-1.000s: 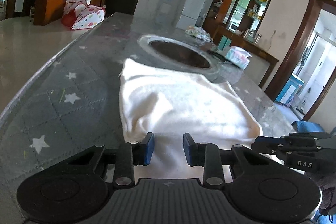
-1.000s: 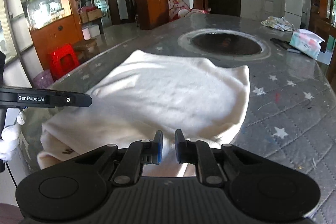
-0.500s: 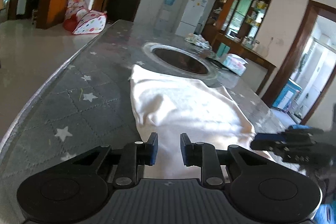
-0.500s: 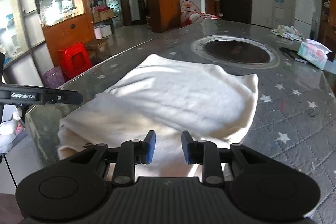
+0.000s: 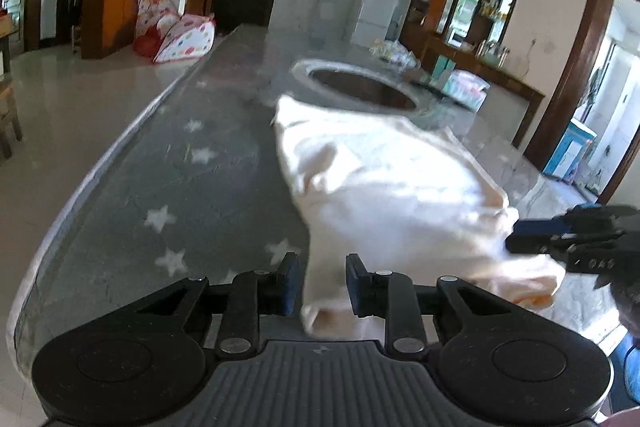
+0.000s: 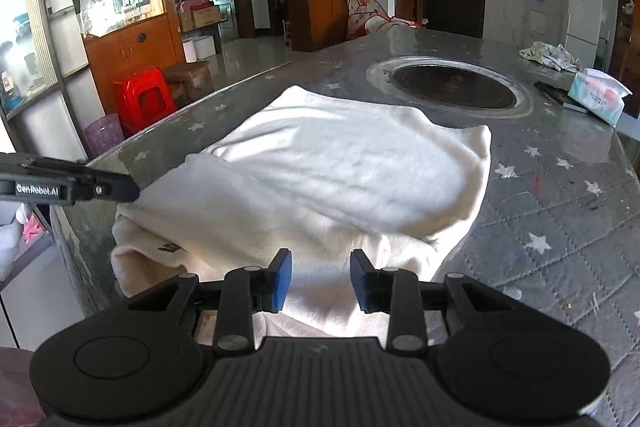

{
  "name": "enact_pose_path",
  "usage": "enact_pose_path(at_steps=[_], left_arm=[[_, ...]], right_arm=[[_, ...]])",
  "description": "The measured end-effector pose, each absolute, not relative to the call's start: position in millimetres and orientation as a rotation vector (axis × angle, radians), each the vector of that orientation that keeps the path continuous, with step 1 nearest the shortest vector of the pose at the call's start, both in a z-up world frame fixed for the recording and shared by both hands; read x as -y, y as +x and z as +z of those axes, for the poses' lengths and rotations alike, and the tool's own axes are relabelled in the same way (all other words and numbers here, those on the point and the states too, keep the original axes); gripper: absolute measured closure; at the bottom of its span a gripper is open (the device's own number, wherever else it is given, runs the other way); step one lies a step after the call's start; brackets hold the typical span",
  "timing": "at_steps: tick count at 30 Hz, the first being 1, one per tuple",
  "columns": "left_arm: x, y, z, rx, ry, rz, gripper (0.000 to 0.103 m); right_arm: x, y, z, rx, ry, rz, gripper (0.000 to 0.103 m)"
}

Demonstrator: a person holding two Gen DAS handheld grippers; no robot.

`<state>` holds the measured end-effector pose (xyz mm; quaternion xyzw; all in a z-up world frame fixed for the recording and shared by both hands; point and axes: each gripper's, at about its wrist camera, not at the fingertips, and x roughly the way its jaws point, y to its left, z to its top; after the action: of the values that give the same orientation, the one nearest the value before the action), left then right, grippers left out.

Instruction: Fold clothes

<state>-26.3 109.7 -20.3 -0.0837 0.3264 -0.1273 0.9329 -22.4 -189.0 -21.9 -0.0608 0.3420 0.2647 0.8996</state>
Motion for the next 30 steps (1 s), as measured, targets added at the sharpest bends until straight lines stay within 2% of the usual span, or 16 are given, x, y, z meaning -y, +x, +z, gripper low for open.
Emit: enact_pose_path(at_steps=[10,18,27,30], left_arm=[[-89,0,-14,-0.642,-0.168,-0.331,0.074],[-82,23,-31,-0.688,-0.149,-0.328,0.074],[-85,-14,-13,-0.668,-0.044,-0.393,0.070],[-84,-36,-6,-0.659,0.035,-0.449,0.064]], right_arm=[[190,-17,-16,-0.685,-0.128,0.528,0.070],[187,-3,-31,-0.724,-0.149,0.531,0.068],[185,-13,-20,-0.707,-0.231,0.572,0.062],[186,-19,-16,-0.700,-0.267,0.588,0.060]])
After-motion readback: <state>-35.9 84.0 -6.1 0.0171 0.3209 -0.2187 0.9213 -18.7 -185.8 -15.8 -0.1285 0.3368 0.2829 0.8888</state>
